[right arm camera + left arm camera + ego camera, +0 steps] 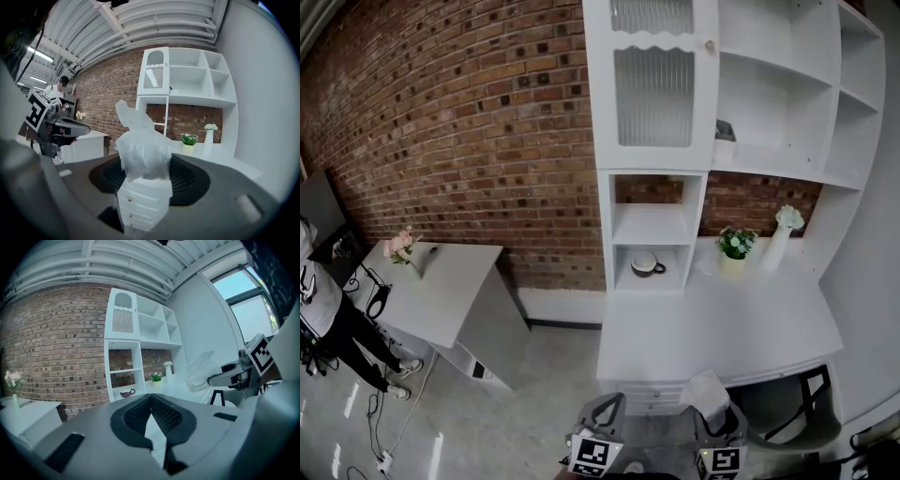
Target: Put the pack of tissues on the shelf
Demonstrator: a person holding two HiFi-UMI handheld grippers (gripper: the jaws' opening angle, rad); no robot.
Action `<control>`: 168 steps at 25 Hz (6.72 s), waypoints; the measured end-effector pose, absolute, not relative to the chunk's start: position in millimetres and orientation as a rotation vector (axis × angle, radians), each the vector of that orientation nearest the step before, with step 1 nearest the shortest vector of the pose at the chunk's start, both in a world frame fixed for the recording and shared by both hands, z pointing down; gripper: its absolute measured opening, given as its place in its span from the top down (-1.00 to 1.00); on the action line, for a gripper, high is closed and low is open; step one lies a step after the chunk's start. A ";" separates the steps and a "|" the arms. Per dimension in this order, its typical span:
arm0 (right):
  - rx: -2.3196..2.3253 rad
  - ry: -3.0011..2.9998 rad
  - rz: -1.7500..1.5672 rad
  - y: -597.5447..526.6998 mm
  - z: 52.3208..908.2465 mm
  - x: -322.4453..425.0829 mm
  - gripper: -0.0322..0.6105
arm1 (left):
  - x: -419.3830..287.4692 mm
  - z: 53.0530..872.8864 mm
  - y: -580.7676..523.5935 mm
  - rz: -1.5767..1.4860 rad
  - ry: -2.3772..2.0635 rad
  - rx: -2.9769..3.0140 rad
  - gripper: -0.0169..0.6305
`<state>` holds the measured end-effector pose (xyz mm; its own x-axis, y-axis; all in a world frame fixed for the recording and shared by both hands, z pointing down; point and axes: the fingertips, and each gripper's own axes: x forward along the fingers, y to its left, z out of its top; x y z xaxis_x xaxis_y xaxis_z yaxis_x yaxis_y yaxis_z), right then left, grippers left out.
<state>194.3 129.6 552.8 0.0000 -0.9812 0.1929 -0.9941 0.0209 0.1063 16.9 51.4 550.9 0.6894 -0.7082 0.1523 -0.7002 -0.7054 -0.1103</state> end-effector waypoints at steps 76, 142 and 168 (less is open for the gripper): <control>2.242 -2.157 -0.021 -225.5 460.3 165.9 0.11 | -3.4 559.7 -256.3 -0.272 1.016 -2.903 0.91; 1.999 -2.239 0.094 -285.6 472.8 213.4 -0.62 | 5.9 549.3 -261.8 -0.358 1.306 -2.832 0.92; 1.983 -2.136 0.228 -151.0 548.2 210.4 0.32 | 71.5 556.2 -215.0 -0.343 1.022 -2.940 0.91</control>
<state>210.4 -151.0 548.2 -0.0670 -0.9625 0.2630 -0.9963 0.0787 0.0342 71.5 -215.0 556.2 0.7632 -0.6136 0.2027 -0.6115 -0.7871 -0.0807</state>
